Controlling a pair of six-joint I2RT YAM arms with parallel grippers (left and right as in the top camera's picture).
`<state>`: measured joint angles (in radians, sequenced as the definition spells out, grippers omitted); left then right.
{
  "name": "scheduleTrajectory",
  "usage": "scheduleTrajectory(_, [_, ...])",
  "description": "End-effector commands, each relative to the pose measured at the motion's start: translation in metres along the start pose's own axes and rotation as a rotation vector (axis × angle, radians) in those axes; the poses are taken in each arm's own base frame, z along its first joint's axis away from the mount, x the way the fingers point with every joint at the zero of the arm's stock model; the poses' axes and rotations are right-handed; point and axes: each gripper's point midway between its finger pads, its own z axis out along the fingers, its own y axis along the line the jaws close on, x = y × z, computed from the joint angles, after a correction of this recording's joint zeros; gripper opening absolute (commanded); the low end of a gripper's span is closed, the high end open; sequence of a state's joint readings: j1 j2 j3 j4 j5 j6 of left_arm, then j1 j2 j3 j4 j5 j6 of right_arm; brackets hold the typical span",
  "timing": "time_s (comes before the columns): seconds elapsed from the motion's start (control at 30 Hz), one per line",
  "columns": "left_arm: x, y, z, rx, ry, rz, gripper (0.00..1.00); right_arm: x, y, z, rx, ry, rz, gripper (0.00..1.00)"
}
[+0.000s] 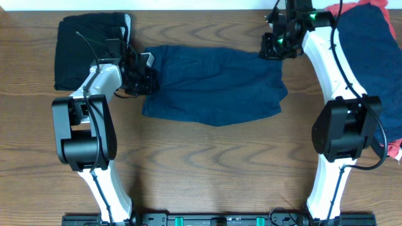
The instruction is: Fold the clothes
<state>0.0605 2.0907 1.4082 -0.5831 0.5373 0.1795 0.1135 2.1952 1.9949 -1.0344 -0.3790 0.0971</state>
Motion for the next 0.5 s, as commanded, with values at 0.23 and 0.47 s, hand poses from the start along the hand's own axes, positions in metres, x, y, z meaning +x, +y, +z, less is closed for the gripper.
scheduleTrajectory(0.23, [-0.005, 0.009, -0.044, -0.178, -0.029, 0.001, 0.06, 0.039, -0.028, 0.059, -0.064, 0.041, 0.024, 0.01])
scheduleTrajectory(0.47, [-0.011, -0.001, -0.070, -0.198, -0.079, -0.010, 0.05, 0.060, -0.056, 0.088, 0.010, 0.030, 0.041, 0.01])
